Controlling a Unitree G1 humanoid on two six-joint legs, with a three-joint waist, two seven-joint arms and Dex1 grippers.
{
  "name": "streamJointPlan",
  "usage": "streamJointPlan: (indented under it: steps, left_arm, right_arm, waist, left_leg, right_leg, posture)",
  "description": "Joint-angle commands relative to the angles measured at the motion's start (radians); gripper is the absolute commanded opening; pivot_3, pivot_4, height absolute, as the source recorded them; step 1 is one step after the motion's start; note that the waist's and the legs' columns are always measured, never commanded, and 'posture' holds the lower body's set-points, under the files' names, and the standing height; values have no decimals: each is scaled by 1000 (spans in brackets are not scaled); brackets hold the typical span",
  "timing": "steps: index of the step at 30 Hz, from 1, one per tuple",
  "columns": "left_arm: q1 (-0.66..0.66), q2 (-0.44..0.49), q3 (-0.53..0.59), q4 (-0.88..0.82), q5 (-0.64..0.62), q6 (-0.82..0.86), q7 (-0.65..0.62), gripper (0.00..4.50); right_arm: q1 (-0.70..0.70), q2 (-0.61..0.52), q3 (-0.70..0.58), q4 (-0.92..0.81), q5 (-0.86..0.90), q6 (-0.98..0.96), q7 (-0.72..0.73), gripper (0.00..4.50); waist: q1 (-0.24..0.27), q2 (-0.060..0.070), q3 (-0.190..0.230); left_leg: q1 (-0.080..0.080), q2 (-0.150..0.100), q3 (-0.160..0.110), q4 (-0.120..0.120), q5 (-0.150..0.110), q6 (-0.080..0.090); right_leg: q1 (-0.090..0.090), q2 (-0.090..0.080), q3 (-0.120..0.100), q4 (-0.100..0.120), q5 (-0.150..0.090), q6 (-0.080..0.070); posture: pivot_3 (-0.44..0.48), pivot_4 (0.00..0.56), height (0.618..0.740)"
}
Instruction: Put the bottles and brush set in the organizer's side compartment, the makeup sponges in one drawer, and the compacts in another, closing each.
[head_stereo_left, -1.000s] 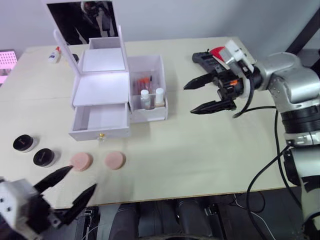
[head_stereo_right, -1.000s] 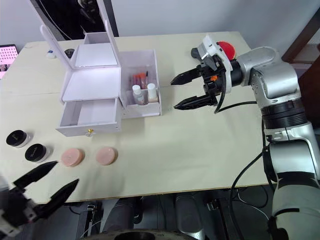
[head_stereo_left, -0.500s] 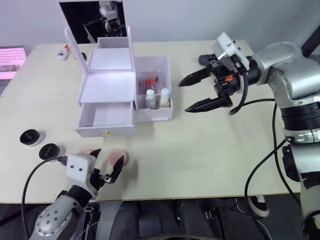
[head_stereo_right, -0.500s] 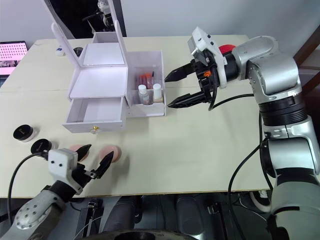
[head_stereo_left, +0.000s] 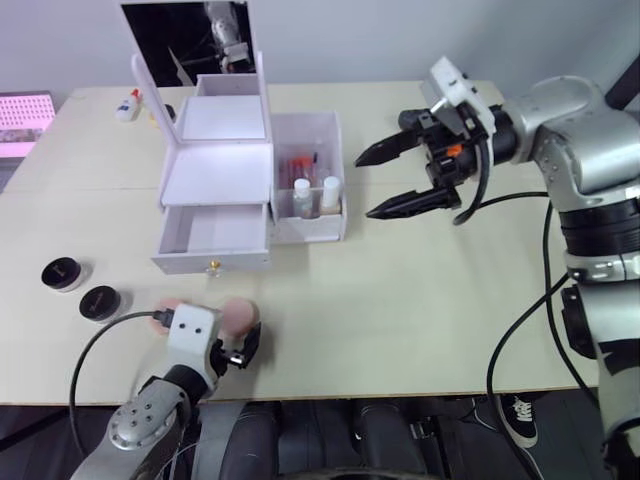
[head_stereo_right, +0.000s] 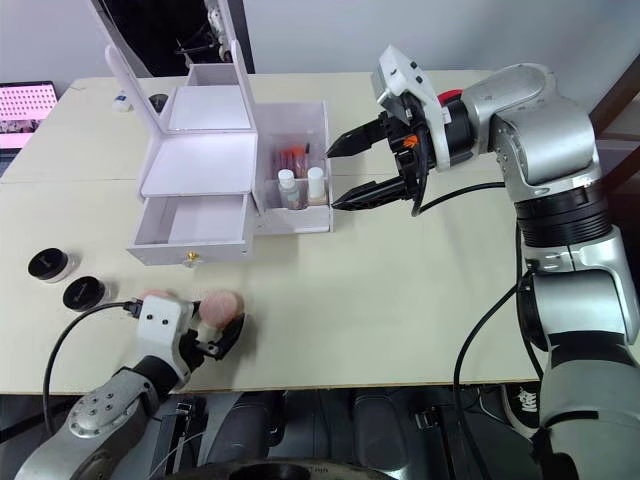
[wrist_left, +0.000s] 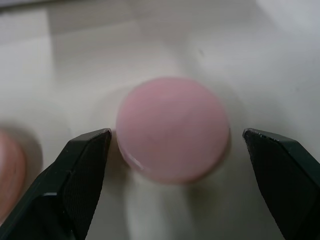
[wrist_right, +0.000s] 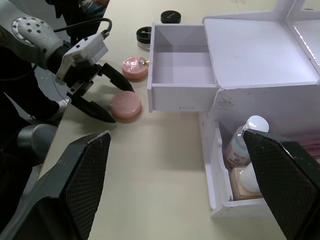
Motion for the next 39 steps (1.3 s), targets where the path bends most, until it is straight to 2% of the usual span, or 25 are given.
streamJointPlan:
  steps: [1,5,9,15,18,20,23,27,30,34,36,38,39]
  left_arm:
    - [25,-8,15,-46,-2,-2,-5,4442]
    - [6,-31,7,-5,2,-22,-9,4442]
    - [-68,-56,-3,39,31,-11,18,4442]
    - [-90,-57,-14,25,45,42,26,4442]
    - [-79,-52,6,-1,33,71,16,3650]
    - [-81,-49,21,-16,26,92,9,2712]
    - [-84,-49,43,-47,9,122,4,2709]
    - [-70,-39,147,-120,-82,137,-58,2709]
    - [6,45,268,-189,-195,66,-209,2709]
    - [94,188,458,-195,-473,-115,-366,2709]
    - [108,310,636,-195,-636,-120,-423,2709]
    - [50,465,774,-149,-819,-66,-389,2709]
    - [16,526,805,-111,-879,-41,-350,2709]
  right_arm:
    - [-24,11,-25,-10,-2,-12,-15,4500]
    - [-38,31,-25,1,-12,-19,-34,4500]
    - [-50,41,-27,12,-24,-31,-44,4500]
    - [-49,37,-26,25,-40,-51,-40,4500]
    - [-51,39,-30,28,-39,-55,-39,4500]
    - [-50,42,-31,32,-40,-60,-40,4500]
    - [-46,45,-30,37,-44,-71,-43,4500]
    - [-45,36,-29,28,-16,-47,2,4500]
    - [-25,-21,-3,-28,80,-5,78,4500]
    - [-25,-72,45,-55,194,37,82,4500]
    - [-37,-61,46,-46,219,64,82,4500]
    - [-41,-45,35,-40,227,78,82,4500]
    - [-40,-40,32,-40,224,78,82,4500]
  waist:
    - [0,0,0]
    - [0,0,0]
    - [4,0,0]
    - [1,0,0]
    - [0,0,0]
    - [0,0,0]
    - [0,0,0]
    - [0,0,0]
    - [0,0,0]
    - [-1,0,0]
    - [-2,0,0]
    - [0,0,0]
    - [1,2,1]
  left_leg:
    - [0,0,0,0,0,0]
    - [0,0,0,0,0,0]
    - [0,0,0,1,0,0]
    - [0,0,0,1,0,0]
    - [0,0,0,1,0,0]
    - [0,0,0,1,0,0]
    - [0,0,0,1,0,0]
    - [0,0,0,1,0,0]
    - [-1,0,-1,1,0,0]
    - [-1,1,0,1,0,0]
    - [0,1,0,2,0,-1]
    - [0,2,-1,3,-1,-1]
    - [0,2,-1,2,-1,-1]
  right_leg:
    - [0,0,0,0,0,0]
    - [0,0,0,0,0,0]
    - [0,0,0,0,0,0]
    - [1,0,0,0,0,0]
    - [1,0,0,0,0,0]
    - [1,0,0,0,0,0]
    - [1,0,0,0,0,0]
    - [1,0,0,0,0,0]
    - [0,0,-1,0,0,0]
    - [0,0,-1,-1,0,-1]
    - [0,0,-1,-2,1,-2]
    - [0,0,-1,-2,1,-3]
    - [0,0,-2,-2,1,-3]
  posture:
    - [0,150,740]
    - [0,150,740]
    - [0,150,740]
    - [0,150,740]
    - [0,150,740]
    - [0,150,740]
    - [0,150,740]
    - [0,150,740]
    - [0,150,740]
    - [0,150,740]
    - [0,150,740]
    - [0,150,740]
    - [0,150,740]
